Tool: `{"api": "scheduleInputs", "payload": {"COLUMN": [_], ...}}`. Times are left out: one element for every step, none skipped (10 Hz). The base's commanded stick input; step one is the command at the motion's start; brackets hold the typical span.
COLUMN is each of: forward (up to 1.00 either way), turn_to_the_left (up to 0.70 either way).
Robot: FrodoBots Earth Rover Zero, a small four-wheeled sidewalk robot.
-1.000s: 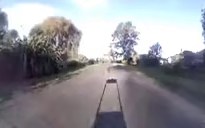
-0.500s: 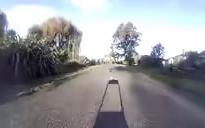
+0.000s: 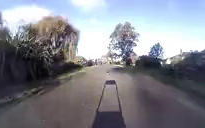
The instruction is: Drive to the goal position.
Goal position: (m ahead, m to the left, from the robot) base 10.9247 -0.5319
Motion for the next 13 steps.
{"api": "scheduleInputs", "payload": {"forward": [1.00, 1.00, 1.00, 1.00, 1.00, 1.00, 1.00, 1.00, 1.00, 1.00, 1.00, 1.00, 1.00], "turn_to_the_left": [0.00, 0.00, 0.00, 0.00, 0.00, 0.00, 0.00, 0.00, 0.00, -0.03, -0.10, -0.17, -0.40]}}
